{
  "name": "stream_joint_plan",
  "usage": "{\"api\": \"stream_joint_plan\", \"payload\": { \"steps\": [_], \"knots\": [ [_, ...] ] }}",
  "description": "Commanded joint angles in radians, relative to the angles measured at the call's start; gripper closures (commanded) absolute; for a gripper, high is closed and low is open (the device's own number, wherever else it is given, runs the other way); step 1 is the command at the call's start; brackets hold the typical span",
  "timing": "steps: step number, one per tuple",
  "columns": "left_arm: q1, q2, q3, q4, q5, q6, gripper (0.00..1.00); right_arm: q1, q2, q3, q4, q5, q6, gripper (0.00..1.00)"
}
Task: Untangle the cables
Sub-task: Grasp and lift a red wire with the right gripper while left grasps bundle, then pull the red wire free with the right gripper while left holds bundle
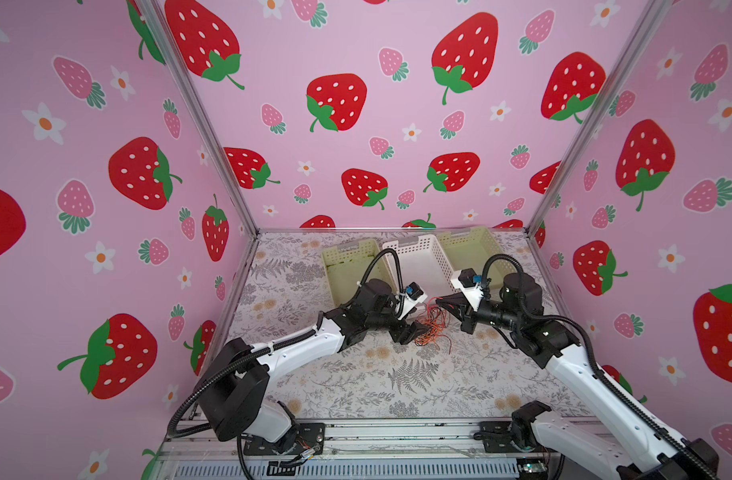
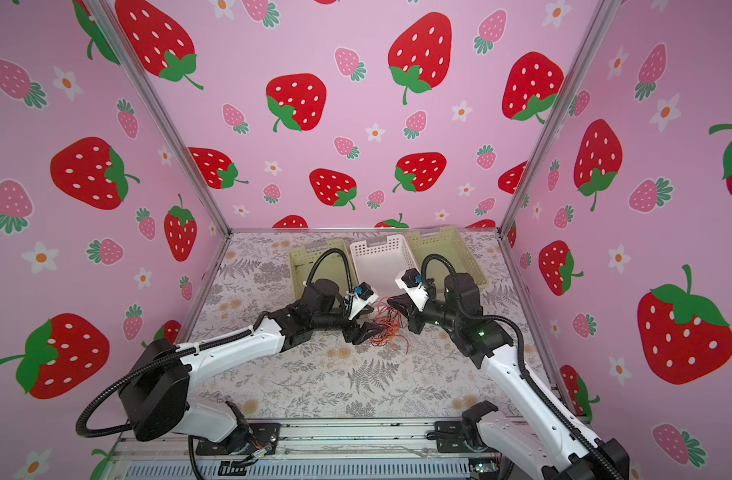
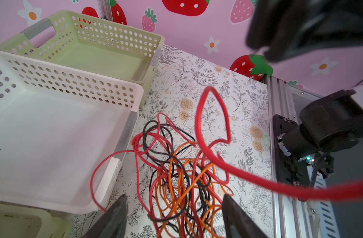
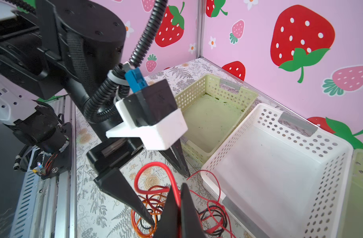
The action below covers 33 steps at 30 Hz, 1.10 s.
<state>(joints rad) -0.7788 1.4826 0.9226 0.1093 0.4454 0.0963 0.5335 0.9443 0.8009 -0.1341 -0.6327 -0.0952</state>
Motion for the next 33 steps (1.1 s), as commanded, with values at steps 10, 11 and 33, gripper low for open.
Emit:
{"api": "stream_joint_plan", "payload": {
  "steps": [10, 11, 33],
  "knots": [
    [0.001, 0.080, 0.030, 0.048, 0.025, -0.015, 0.42, 0.042, -0.015, 0.002, 0.079, -0.032, -0.038, 1.00],
    [0.003, 0.079, 0.019, 0.064, 0.019, -0.019, 0.46, 0.043, -0.016, 0.001, 0.079, -0.030, -0.041, 1.00],
    [0.070, -0.217, -0.237, 0.032, -0.231, -0.124, 1.00, 0.039, -0.238, -0.135, 0.200, 0.347, 0.069, 1.00]
  ]
}}
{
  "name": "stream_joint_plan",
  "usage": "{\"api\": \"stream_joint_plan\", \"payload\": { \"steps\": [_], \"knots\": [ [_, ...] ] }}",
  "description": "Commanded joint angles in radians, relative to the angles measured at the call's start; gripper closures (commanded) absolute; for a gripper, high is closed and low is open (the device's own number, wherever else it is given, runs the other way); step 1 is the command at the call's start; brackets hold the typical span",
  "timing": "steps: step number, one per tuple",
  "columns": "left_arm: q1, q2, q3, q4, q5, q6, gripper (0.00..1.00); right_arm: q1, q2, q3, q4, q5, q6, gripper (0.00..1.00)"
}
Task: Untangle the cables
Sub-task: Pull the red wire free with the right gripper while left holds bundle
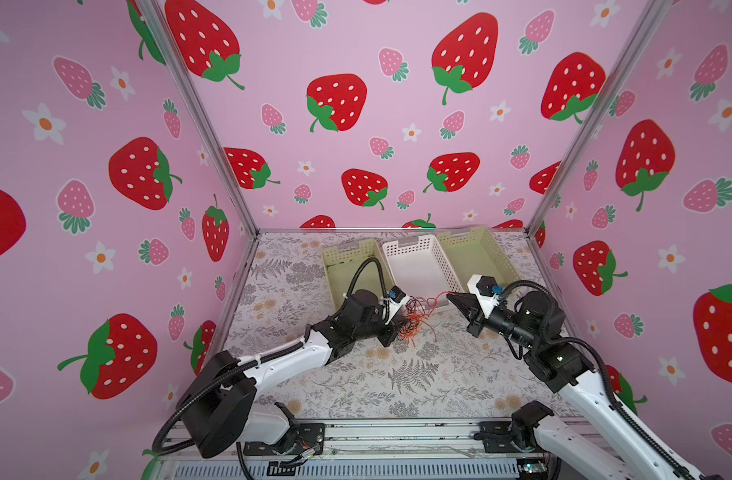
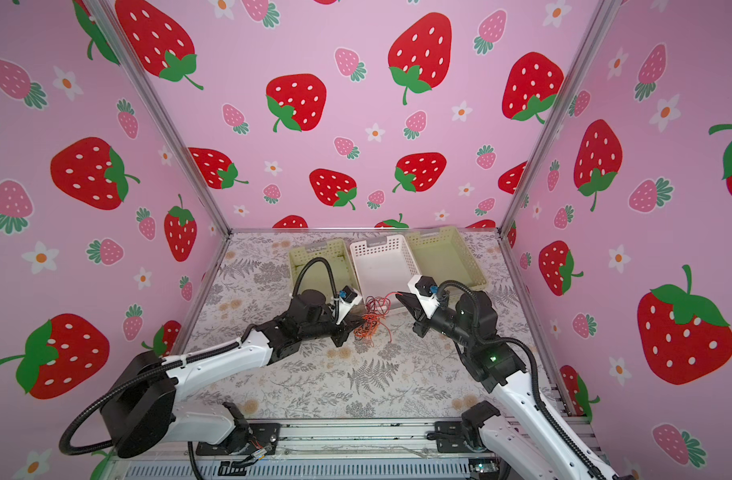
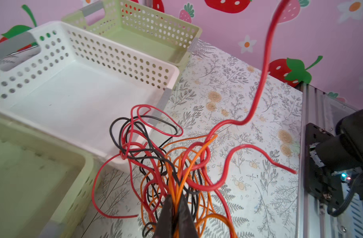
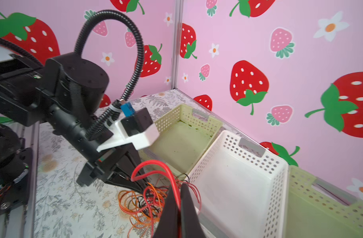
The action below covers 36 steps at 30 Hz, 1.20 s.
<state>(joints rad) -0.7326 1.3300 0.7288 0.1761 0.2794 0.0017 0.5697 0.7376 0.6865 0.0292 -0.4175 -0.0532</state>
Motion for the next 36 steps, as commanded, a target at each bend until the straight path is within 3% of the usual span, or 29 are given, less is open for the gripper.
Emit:
{"api": "stream_joint_plan", "payload": {
  "steps": [1, 8, 17, 25, 32, 36],
  "knots": [
    [0.031, -0.098, -0.066, -0.044, -0.074, -0.037, 1.00, 0.000, -0.038, -0.030, 0.035, 0.162, 0.034, 1.00],
    [0.048, -0.297, -0.183, -0.120, -0.124, -0.069, 1.00, -0.057, 0.004, -0.059, -0.006, 0.375, 0.150, 1.00],
    [0.047, -0.469, -0.233, -0.266, -0.230, -0.094, 1.00, -0.295, 0.055, -0.102, -0.144, 0.415, 0.320, 1.00],
    [0.046, -0.434, -0.220, -0.293, -0.244, -0.098, 1.00, -0.371, 0.116, -0.139, -0.179, 0.370, 0.316, 1.00],
    [0.047, -0.406, -0.193, -0.385, -0.335, -0.124, 1.00, -0.431, 0.133, -0.168, -0.190, 0.401, 0.297, 1.00],
    [0.040, -0.394, -0.192, -0.377, -0.310, -0.126, 1.00, -0.443, 0.166, -0.175, -0.182, 0.375, 0.273, 1.00]
  ]
}}
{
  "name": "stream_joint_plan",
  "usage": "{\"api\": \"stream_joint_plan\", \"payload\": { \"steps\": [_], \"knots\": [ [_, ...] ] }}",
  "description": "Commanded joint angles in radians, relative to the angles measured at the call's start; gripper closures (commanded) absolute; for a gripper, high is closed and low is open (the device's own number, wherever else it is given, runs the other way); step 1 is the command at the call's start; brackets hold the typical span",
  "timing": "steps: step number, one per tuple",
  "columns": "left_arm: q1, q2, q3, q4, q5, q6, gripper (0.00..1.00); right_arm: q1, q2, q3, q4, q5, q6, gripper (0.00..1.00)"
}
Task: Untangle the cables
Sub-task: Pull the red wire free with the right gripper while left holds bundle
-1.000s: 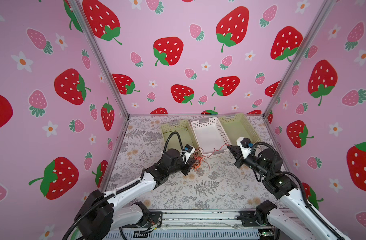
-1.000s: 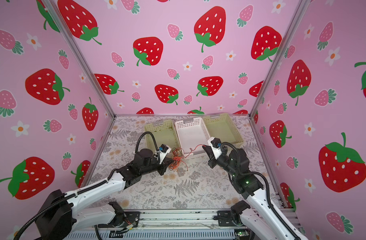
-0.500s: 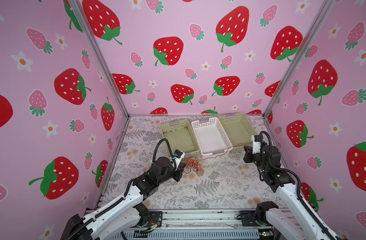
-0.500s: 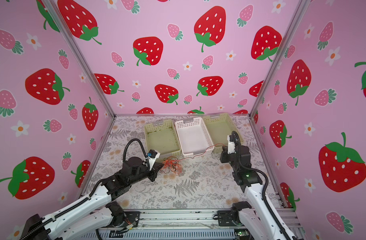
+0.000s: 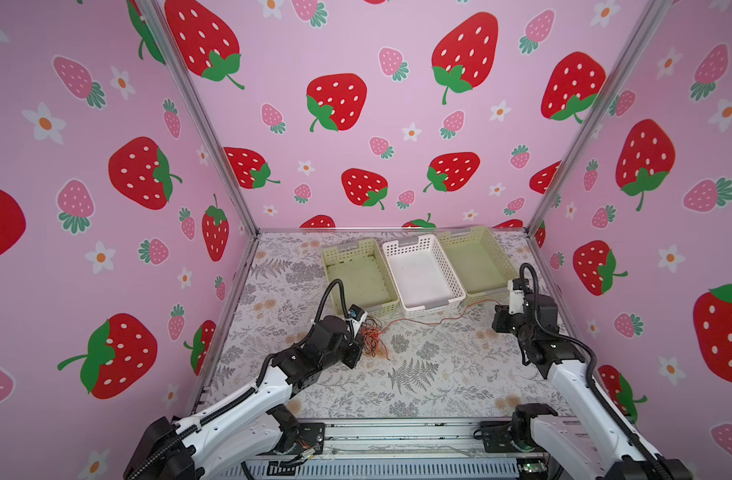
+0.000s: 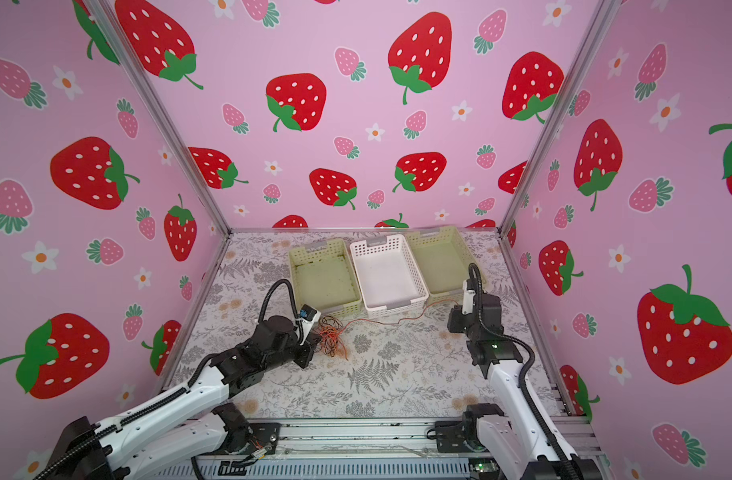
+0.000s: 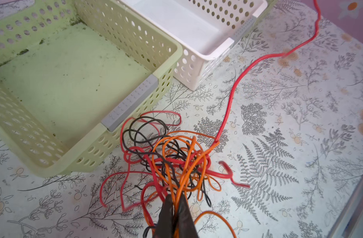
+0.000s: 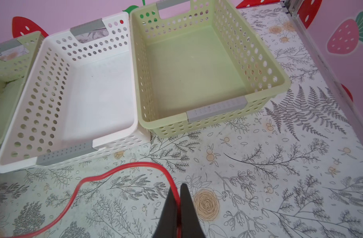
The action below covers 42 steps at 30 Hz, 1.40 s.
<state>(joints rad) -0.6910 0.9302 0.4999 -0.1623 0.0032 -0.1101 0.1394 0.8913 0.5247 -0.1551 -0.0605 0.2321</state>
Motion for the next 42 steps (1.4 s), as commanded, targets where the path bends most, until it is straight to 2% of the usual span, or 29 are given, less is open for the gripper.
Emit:
{"api": "stream_joint_plan", "payload": {
  "steps": [1, 5, 7, 21, 25, 31, 42],
  "knots": [
    [-0.003, 0.013, 0.040, -0.035, -0.030, -0.011, 1.00, -0.012, 0.051, -0.015, 0.009, -0.001, -0.015, 1.00],
    [-0.005, 0.038, 0.048, -0.047, -0.045, -0.009, 1.00, -0.012, 0.121, -0.022, 0.022, -0.031, -0.025, 1.00],
    [-0.004, 0.039, 0.047, -0.048, -0.065, -0.022, 1.00, -0.013, 0.140, -0.024, 0.019, -0.004, -0.030, 1.00],
    [0.014, 0.027, 0.054, -0.102, -0.239, -0.130, 1.00, -0.092, 0.101, -0.040, 0.063, 0.048, -0.027, 1.00],
    [0.031, 0.038, 0.057, -0.120, -0.270, -0.170, 1.00, -0.125, 0.144, -0.021, 0.061, 0.043, -0.042, 1.00],
    [0.040, 0.040, 0.055, -0.140, -0.285, -0.201, 1.00, -0.150, 0.170, -0.016, 0.090, 0.105, -0.065, 1.00],
    [0.045, 0.040, 0.042, -0.161, -0.296, -0.238, 1.00, -0.250, 0.178, -0.026, 0.113, 0.135, -0.050, 1.00]
  ]
}}
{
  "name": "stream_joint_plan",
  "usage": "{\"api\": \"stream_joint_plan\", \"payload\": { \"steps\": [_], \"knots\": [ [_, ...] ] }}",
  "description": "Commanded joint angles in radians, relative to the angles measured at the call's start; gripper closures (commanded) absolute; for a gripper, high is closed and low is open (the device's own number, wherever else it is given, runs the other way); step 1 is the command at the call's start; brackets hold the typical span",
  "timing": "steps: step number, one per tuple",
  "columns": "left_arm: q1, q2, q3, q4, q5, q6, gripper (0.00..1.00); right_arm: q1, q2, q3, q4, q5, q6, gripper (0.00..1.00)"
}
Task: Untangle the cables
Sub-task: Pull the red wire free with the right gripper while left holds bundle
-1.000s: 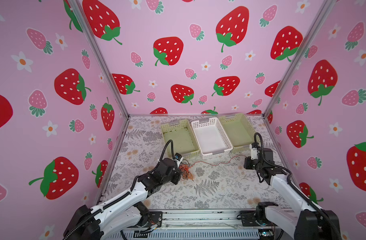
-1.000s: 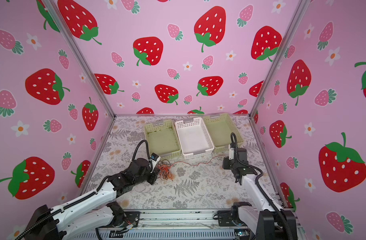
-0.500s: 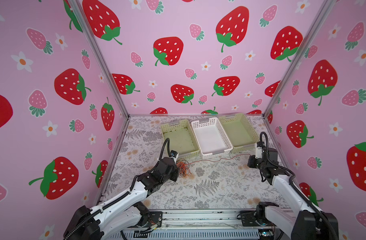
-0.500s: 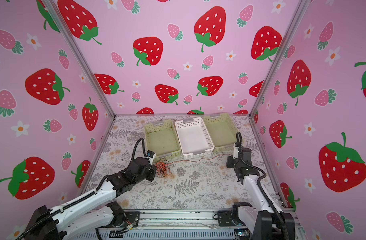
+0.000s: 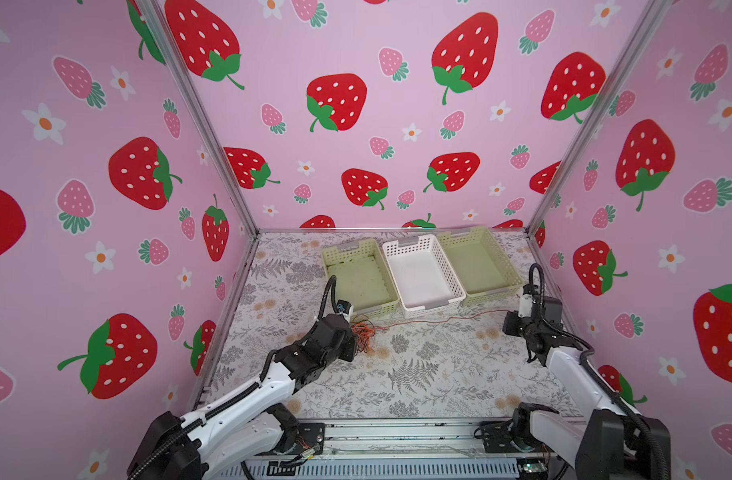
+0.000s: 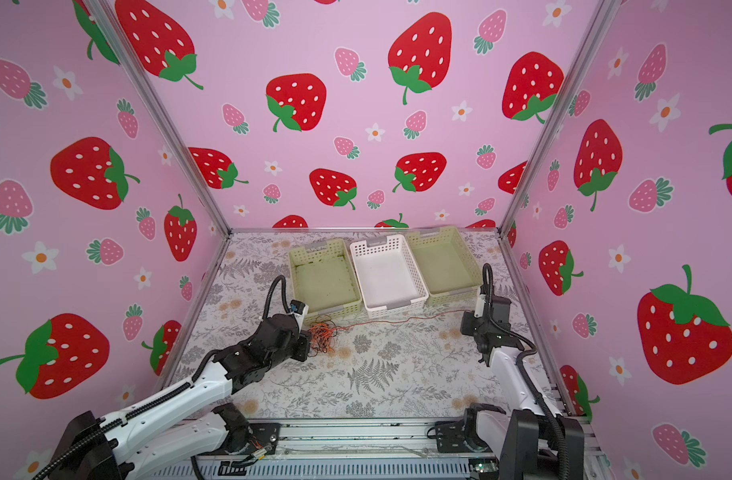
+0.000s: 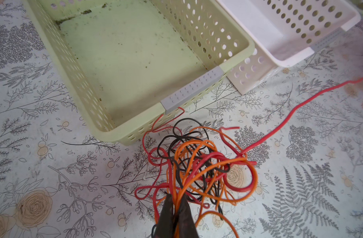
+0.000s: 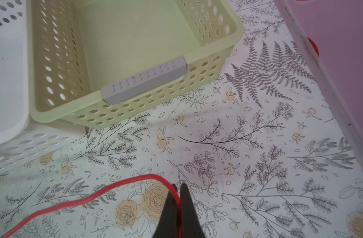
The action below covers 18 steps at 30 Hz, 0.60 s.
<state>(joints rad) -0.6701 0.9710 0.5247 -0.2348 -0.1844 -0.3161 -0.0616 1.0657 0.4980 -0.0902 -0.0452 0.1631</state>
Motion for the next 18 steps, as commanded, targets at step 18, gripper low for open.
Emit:
{"api": "stream_joint_plan", "payload": {
  "steps": [18],
  "knots": [
    [0.041, -0.027, 0.011, -0.148, -0.184, -0.105, 1.00, -0.120, -0.031, -0.007, 0.069, 0.167, 0.039, 1.00]
  ]
}}
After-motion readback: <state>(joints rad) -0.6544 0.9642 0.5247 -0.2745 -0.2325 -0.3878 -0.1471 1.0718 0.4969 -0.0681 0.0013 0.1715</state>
